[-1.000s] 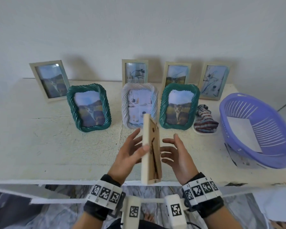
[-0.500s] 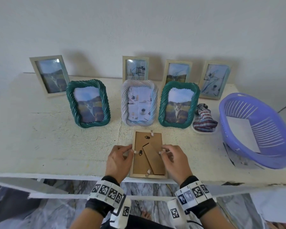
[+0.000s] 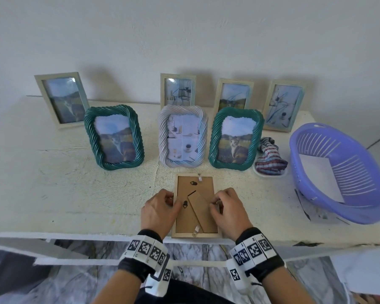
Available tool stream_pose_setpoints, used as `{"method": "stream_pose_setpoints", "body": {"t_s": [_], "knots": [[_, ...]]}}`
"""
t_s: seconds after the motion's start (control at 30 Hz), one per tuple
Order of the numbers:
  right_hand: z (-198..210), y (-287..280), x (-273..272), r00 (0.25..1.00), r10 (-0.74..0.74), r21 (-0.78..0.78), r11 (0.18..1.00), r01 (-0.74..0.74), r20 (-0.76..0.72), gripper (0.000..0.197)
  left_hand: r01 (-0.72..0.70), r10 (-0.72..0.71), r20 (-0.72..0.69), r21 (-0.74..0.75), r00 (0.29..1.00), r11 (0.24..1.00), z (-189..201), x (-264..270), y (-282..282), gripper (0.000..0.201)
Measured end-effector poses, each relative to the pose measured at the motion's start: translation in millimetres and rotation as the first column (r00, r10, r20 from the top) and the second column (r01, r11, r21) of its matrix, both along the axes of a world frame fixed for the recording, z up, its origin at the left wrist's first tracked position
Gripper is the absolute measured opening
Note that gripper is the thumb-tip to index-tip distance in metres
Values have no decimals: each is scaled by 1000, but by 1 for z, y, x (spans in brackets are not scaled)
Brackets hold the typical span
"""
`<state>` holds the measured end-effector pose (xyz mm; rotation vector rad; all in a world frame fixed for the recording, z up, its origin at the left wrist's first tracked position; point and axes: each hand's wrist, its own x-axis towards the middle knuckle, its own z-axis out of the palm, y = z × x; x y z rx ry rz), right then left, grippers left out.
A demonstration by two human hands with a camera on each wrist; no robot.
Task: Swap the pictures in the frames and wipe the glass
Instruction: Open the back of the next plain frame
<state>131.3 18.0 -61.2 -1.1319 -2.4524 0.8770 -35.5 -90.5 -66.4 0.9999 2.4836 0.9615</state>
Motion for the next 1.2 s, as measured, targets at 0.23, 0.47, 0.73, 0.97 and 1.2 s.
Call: {"method": "stream_pose_setpoints", "body": {"t_s": [0.23,0.47,0.73,0.97,1.2], "knots": [[5,5,4,998,43,-63,997,-40,55,26,-10,9,-24,-17,1000,1000,-4,3,8,17],[12,22,3,990,107,-37,994,-104,87,29,34,-35,5,62,999,997,-11,-2,-3,19],[30,54,-45,943,131,161,969,-187,307,37,83,-90,53,127,995,988,-11,-2,-13,30],[34,65,-63,866,171,152,951,-270,469,32,91,-104,94,130,990,987,-12,-6,-14,30],[39,78,-67,854,232,131,937,-325,465,15,112,-124,77,145,989,983,-15,-8,-15,29]]}}
